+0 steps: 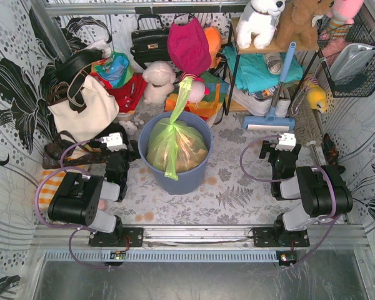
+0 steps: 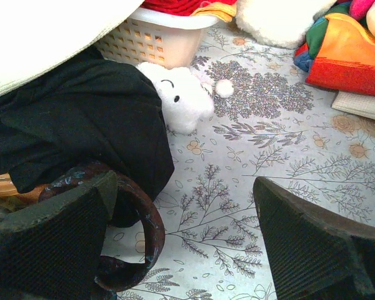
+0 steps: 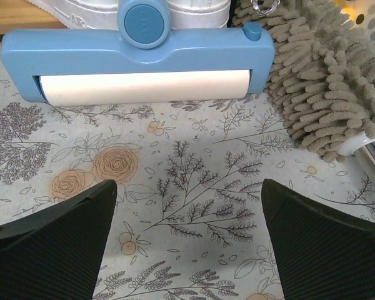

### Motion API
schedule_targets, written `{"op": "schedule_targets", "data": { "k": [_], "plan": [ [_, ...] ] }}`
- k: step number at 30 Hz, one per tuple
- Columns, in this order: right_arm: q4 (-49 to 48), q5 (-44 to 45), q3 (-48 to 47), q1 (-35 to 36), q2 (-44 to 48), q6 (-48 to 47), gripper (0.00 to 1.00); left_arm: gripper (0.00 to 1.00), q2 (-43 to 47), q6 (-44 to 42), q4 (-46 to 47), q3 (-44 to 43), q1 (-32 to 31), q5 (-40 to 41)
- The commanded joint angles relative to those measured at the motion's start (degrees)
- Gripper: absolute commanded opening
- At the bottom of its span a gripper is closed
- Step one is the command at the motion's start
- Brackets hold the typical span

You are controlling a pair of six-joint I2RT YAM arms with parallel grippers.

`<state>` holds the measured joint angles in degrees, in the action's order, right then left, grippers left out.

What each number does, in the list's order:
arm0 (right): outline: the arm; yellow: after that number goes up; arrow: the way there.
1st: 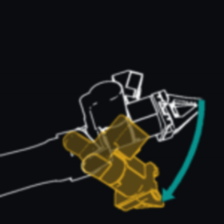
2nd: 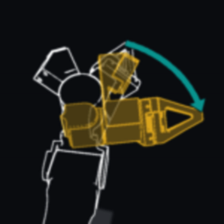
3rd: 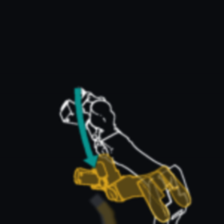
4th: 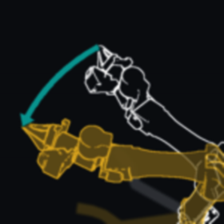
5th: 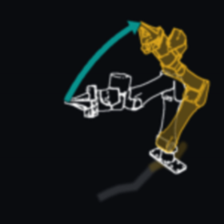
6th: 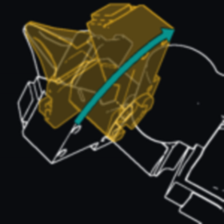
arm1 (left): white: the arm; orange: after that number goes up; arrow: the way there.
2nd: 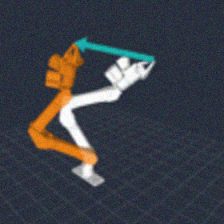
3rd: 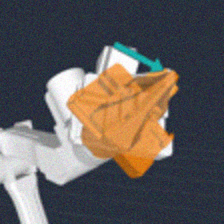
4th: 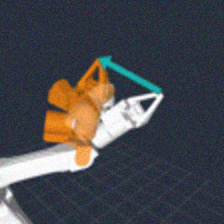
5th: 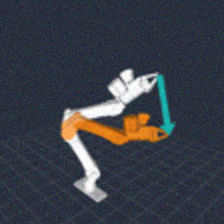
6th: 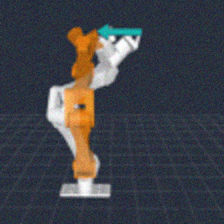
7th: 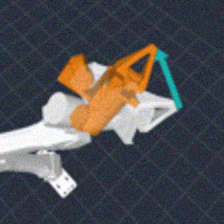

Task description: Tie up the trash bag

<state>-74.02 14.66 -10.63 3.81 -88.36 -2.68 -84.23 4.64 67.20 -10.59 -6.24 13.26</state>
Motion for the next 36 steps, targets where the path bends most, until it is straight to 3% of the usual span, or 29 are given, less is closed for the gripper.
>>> {"op": "schedule_targets", "data": {
  "k": [1, 36],
  "plan": [
    [-3.09, -0.77, 0.17, -0.3, -0.12, -0.61, 0.97, 0.98, -0.17, -0.1, 3.56, -1.15, 0.62, -0.47],
    [-3.0, -0.88, 0.12, -0.39, -0.14, -0.4, 0.97, 0.98, -0.11, -0.11, 3.99, -0.92, 0.62, -0.34]
  ]
}}
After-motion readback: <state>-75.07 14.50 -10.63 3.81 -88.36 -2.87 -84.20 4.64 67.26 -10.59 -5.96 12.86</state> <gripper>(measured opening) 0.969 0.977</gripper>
